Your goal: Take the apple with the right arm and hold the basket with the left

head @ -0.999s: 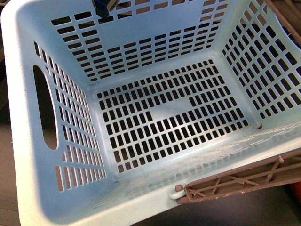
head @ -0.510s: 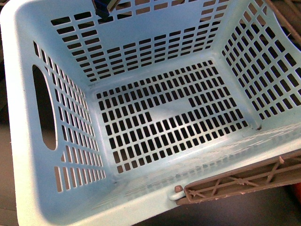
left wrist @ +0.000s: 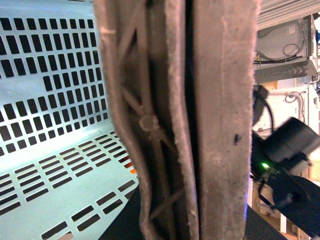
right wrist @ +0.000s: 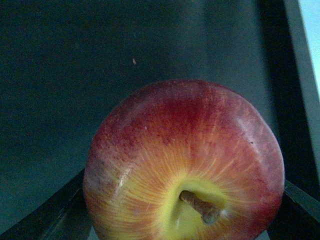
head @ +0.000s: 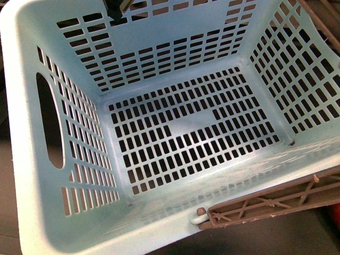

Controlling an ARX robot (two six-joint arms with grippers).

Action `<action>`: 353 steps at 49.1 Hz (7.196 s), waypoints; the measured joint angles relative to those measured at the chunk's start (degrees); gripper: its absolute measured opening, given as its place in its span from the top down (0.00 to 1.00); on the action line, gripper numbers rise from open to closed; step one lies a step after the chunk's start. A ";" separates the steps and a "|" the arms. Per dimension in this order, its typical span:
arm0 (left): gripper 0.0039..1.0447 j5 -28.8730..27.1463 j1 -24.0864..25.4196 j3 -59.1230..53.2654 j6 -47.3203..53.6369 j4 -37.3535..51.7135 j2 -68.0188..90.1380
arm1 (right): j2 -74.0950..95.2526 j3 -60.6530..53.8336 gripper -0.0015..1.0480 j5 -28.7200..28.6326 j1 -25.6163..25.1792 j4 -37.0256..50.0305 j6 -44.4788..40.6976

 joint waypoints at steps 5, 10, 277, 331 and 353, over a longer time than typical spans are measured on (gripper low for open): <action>0.84 -0.09 0.00 0.00 0.00 0.00 0.00 | -7.45 -1.53 0.24 -0.98 0.35 -2.36 -0.02; 0.84 -0.04 0.00 0.00 -0.02 0.00 0.00 | -16.76 -3.19 0.24 -2.71 1.22 -5.70 0.31; 0.84 -26.58 20.13 -0.37 -30.38 10.69 6.19 | -102.05 -46.53 0.08 3.80 17.75 -14.67 8.79; 0.84 -21.68 29.40 15.21 -31.47 6.27 31.28 | -102.07 -46.53 0.08 3.80 17.75 -14.67 8.81; 0.08 -23.78 27.15 9.84 -35.26 6.32 23.08 | -102.07 -46.53 0.08 3.80 17.75 -14.67 8.81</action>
